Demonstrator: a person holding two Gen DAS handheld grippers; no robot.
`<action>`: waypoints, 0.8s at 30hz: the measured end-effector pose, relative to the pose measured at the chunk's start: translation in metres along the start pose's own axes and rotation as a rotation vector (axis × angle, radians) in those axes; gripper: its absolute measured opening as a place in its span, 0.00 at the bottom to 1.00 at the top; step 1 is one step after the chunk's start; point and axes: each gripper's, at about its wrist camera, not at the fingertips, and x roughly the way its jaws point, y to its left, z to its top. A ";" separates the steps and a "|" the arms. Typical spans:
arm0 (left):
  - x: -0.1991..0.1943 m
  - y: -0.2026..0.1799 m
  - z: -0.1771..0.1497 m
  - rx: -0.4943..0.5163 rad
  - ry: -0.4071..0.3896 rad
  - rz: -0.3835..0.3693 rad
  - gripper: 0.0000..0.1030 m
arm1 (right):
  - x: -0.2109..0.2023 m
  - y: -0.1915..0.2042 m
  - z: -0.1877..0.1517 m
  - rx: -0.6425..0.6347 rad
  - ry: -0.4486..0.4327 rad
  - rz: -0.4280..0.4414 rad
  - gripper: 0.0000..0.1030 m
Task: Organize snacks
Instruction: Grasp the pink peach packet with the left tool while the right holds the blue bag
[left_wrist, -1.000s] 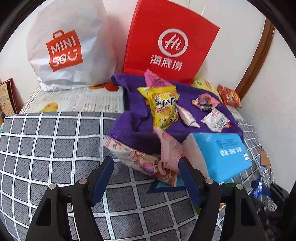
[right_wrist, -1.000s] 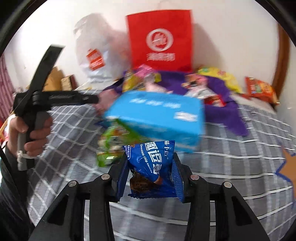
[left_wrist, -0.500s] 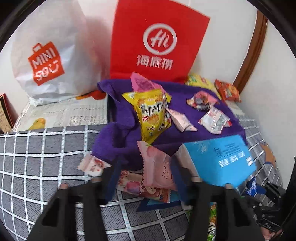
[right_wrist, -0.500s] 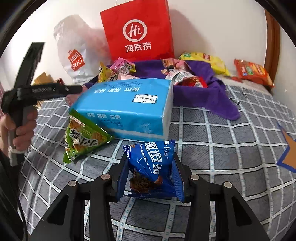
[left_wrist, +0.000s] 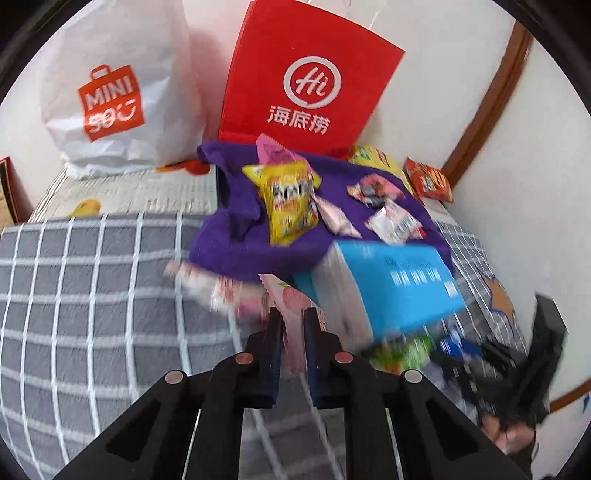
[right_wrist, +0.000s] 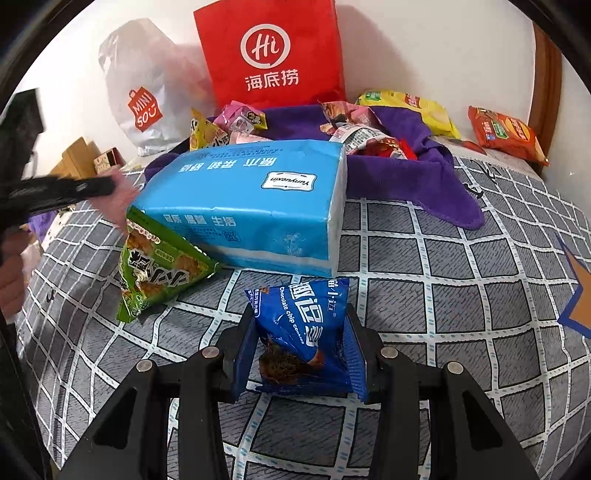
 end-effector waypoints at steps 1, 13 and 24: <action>-0.006 0.002 -0.010 -0.005 0.017 -0.004 0.11 | 0.000 0.001 0.000 -0.003 0.001 -0.003 0.42; -0.005 0.044 -0.058 -0.159 0.110 -0.045 0.58 | 0.002 0.002 -0.001 -0.010 0.003 -0.011 0.43; 0.014 -0.003 -0.069 0.047 0.010 0.195 0.62 | 0.003 0.005 -0.002 -0.031 0.006 -0.039 0.43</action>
